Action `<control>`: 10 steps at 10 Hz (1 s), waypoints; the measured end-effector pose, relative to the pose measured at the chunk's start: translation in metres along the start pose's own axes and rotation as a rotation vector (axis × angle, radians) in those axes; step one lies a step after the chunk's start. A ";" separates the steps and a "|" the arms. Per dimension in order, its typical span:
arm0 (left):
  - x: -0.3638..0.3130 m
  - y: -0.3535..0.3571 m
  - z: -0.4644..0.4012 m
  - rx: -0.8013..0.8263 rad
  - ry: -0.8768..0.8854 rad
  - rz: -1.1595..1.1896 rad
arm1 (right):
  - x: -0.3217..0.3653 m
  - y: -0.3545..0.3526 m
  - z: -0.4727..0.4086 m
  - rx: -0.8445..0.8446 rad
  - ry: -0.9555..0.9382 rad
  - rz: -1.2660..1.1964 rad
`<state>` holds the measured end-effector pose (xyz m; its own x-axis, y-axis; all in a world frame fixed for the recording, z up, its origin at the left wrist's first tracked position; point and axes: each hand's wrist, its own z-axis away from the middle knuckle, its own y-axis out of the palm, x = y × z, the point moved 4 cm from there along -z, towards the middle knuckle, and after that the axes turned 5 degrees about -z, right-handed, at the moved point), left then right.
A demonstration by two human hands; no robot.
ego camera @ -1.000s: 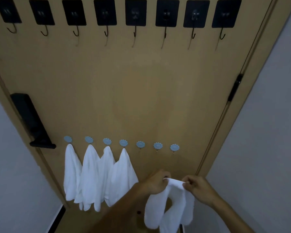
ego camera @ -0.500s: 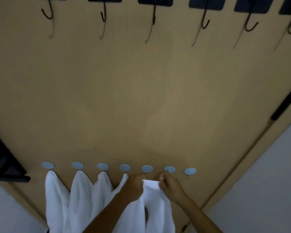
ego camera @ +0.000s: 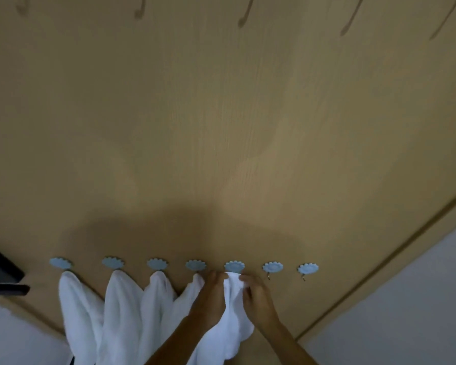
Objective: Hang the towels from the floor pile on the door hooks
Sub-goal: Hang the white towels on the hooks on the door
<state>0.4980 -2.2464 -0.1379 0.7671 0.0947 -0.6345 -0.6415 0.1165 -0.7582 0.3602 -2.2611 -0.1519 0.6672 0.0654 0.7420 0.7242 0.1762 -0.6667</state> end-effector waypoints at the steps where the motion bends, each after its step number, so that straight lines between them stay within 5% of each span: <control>1: -0.004 0.017 0.004 0.029 -0.069 -0.028 | 0.005 0.010 0.004 0.004 0.052 -0.112; 6: -0.001 0.029 -0.013 0.095 -0.145 0.093 | 0.000 0.022 0.000 0.185 0.131 -0.192; 7: 0.012 0.015 -0.009 -0.053 -0.262 0.181 | 0.009 0.033 -0.007 0.158 0.097 -0.129; 10: 0.007 0.027 -0.011 0.184 -0.155 0.151 | -0.006 0.028 -0.010 0.115 0.185 -0.151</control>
<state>0.4862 -2.2531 -0.1640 0.6633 0.2729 -0.6968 -0.7481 0.2659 -0.6080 0.3781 -2.2663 -0.1754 0.5814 -0.1488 0.7999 0.8004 0.2815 -0.5293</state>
